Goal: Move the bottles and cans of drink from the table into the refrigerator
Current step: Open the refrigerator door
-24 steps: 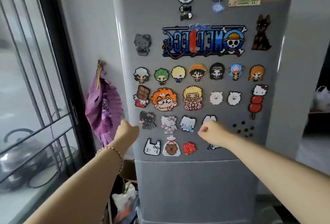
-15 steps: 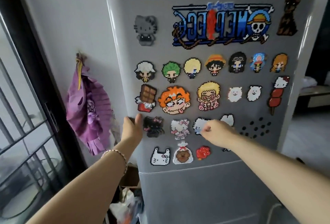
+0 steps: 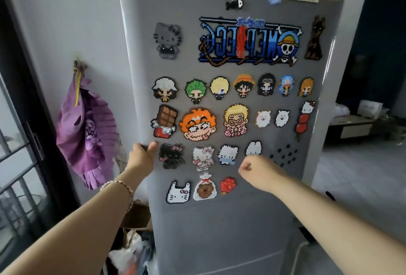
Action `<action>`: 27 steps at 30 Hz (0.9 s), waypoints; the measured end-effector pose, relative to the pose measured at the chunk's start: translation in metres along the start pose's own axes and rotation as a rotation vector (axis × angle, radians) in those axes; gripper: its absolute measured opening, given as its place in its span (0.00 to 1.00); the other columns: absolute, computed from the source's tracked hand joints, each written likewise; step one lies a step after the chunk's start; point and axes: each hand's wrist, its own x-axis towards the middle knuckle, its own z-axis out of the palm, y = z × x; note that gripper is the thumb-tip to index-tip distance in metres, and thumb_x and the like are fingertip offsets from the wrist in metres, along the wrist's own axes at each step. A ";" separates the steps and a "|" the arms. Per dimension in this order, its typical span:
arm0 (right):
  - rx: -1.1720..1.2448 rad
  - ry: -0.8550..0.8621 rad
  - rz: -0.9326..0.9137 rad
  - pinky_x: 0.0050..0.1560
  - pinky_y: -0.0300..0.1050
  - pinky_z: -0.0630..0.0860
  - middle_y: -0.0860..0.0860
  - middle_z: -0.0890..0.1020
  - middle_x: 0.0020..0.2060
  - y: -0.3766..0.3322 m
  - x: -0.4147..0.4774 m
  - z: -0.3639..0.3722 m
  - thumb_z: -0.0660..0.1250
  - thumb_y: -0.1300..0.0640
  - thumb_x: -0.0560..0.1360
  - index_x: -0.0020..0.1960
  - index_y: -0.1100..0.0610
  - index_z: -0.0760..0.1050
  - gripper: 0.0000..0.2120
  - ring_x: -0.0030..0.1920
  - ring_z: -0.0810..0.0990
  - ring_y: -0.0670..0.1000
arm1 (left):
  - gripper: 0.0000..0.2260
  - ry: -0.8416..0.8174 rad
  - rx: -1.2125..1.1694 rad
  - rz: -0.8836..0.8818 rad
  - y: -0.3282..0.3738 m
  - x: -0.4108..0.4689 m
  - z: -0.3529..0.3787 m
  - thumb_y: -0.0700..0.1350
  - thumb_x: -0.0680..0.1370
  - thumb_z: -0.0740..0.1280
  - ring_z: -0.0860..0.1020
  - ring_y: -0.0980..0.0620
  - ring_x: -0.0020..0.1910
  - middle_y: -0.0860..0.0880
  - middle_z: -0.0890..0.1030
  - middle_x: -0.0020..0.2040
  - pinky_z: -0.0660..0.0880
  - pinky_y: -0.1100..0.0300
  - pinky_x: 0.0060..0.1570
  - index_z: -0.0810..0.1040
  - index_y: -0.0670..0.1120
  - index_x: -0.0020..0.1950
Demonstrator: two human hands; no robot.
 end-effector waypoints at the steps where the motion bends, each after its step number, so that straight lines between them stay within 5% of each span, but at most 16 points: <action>1: -0.002 0.004 -0.003 0.49 0.45 0.75 0.53 0.83 0.48 0.003 -0.010 -0.005 0.59 0.55 0.77 0.50 0.56 0.77 0.10 0.51 0.80 0.55 | 0.19 0.014 0.002 -0.002 0.000 -0.013 -0.001 0.57 0.80 0.54 0.71 0.44 0.45 0.42 0.71 0.48 0.67 0.52 0.43 0.63 0.40 0.53; 8: -0.009 0.015 -0.114 0.52 0.48 0.77 0.52 0.83 0.48 0.030 -0.091 -0.023 0.59 0.55 0.77 0.48 0.54 0.77 0.08 0.49 0.80 0.54 | 0.19 0.112 0.007 0.063 0.008 -0.133 -0.006 0.59 0.77 0.58 0.73 0.45 0.42 0.42 0.74 0.45 0.69 0.53 0.39 0.62 0.42 0.50; 14: 0.023 0.061 -0.197 0.52 0.47 0.77 0.50 0.81 0.51 0.071 -0.184 -0.043 0.56 0.46 0.79 0.59 0.53 0.71 0.15 0.49 0.79 0.52 | 0.23 0.221 -0.008 0.074 0.045 -0.274 0.019 0.63 0.74 0.62 0.75 0.47 0.37 0.47 0.75 0.41 0.70 0.56 0.37 0.67 0.43 0.48; 17: 0.106 0.091 -0.228 0.54 0.50 0.77 0.52 0.80 0.52 0.090 -0.227 -0.062 0.57 0.46 0.79 0.61 0.55 0.72 0.16 0.50 0.79 0.53 | 0.20 0.163 0.069 0.145 0.074 -0.345 0.036 0.63 0.73 0.63 0.72 0.53 0.30 0.50 0.75 0.34 0.69 0.59 0.31 0.67 0.47 0.41; 21: 0.220 0.179 -0.294 0.57 0.50 0.74 0.53 0.76 0.55 0.102 -0.268 -0.094 0.58 0.45 0.78 0.61 0.58 0.71 0.19 0.55 0.77 0.54 | 0.18 0.048 0.249 0.310 0.113 -0.410 0.060 0.64 0.73 0.63 0.74 0.53 0.34 0.53 0.76 0.35 0.69 0.58 0.33 0.66 0.49 0.39; 27: 0.429 0.436 -0.064 0.62 0.49 0.71 0.56 0.70 0.61 0.151 -0.306 -0.124 0.60 0.43 0.77 0.67 0.60 0.65 0.27 0.62 0.73 0.57 | 0.14 -0.153 0.402 0.639 0.161 -0.465 0.111 0.62 0.75 0.60 0.71 0.52 0.34 0.55 0.73 0.33 0.67 0.60 0.35 0.67 0.52 0.42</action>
